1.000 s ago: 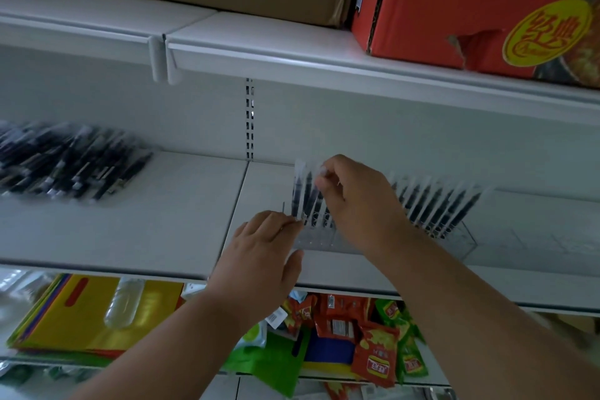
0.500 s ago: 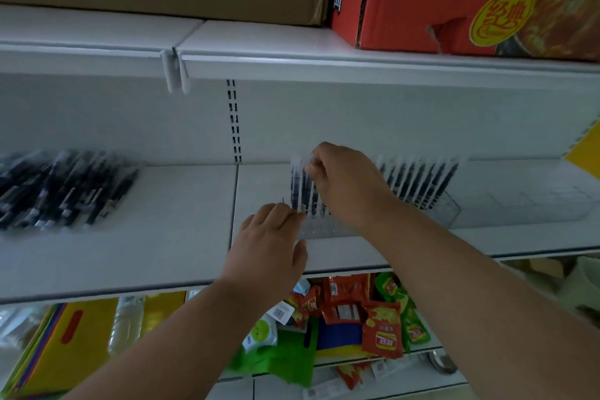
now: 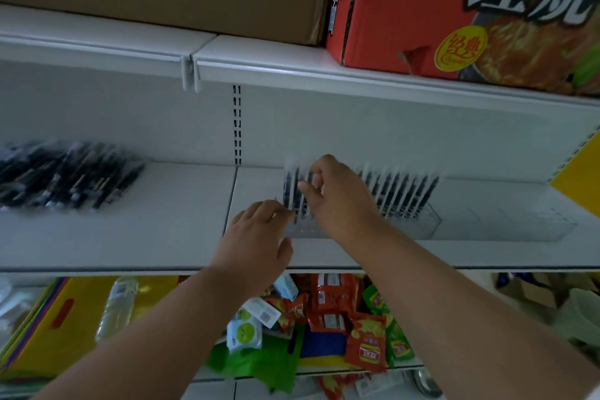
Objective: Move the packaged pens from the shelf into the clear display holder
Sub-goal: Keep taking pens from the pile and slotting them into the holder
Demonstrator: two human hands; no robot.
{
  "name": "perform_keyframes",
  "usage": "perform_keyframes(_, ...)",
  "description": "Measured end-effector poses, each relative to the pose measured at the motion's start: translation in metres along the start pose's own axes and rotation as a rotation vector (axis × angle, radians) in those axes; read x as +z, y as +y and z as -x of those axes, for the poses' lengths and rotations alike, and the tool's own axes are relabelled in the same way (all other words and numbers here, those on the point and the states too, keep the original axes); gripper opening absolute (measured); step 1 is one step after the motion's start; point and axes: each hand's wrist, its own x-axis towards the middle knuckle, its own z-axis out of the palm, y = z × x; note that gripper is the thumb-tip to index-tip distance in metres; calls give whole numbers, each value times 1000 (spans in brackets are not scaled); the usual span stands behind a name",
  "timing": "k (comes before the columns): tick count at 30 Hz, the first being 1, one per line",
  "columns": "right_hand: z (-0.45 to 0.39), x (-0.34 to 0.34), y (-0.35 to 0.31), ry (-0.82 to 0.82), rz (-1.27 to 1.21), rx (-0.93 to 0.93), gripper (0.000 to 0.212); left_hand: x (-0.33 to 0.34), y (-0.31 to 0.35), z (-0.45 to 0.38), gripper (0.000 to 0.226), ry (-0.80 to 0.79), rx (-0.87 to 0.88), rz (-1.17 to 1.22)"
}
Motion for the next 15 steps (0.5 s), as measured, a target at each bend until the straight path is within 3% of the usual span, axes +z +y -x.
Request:
perform_keyframes(6, 23, -24, -3, 1, -55, -234, 24, -14, 17, 26, 33, 126, -181, -80)
perform_keyframes(15, 46, -18, -55, -112, -172, -443, 34, -39, 15, 116, 35, 67, -483, -254)
